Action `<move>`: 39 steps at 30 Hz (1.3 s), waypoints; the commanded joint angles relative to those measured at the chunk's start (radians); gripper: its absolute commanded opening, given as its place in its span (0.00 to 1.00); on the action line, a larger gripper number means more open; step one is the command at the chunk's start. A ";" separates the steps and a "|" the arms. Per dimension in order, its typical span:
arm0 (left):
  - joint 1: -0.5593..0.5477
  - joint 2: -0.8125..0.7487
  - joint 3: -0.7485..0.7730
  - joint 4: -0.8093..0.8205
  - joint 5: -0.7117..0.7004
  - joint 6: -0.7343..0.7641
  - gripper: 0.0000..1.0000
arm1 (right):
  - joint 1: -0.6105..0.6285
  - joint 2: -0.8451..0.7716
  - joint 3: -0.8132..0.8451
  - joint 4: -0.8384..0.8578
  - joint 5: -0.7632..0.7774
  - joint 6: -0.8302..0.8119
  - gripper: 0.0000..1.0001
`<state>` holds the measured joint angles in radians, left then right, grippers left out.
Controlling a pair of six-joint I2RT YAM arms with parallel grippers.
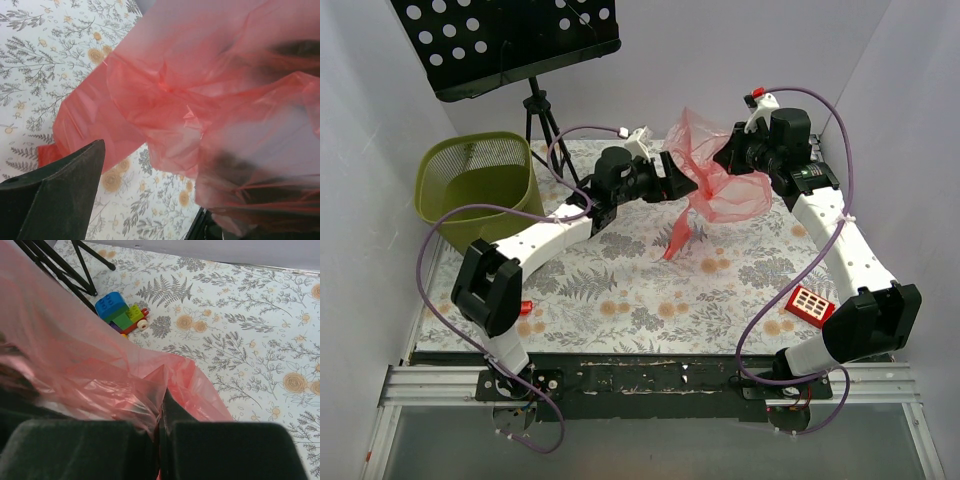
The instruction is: Put the trash bags into the trash bin
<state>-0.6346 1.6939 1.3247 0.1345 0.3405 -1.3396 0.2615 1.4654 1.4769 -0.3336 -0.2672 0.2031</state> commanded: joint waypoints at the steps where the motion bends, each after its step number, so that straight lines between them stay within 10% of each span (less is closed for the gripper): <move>1: -0.014 0.042 0.126 -0.018 -0.047 -0.067 0.73 | -0.002 -0.010 0.025 0.047 0.031 0.016 0.01; 8: 0.010 0.050 0.140 -0.185 -0.077 -0.014 0.00 | -0.011 -0.025 0.003 0.050 0.158 -0.024 0.01; 25: 0.182 -0.125 0.030 -0.337 0.012 0.217 0.00 | -0.140 -0.132 -0.147 0.024 0.315 -0.129 0.01; 32: 0.196 -0.066 0.180 -0.251 0.693 0.243 0.00 | -0.145 -0.177 -0.122 -0.080 0.018 -0.200 0.01; 39: 0.197 -0.042 0.182 -0.205 0.611 0.146 0.00 | -0.145 -0.249 -0.220 -0.110 -0.150 -0.200 0.01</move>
<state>-0.4431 1.6478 1.4792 -0.0944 0.9058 -1.1572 0.1192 1.2640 1.2968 -0.4229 -0.2916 0.0216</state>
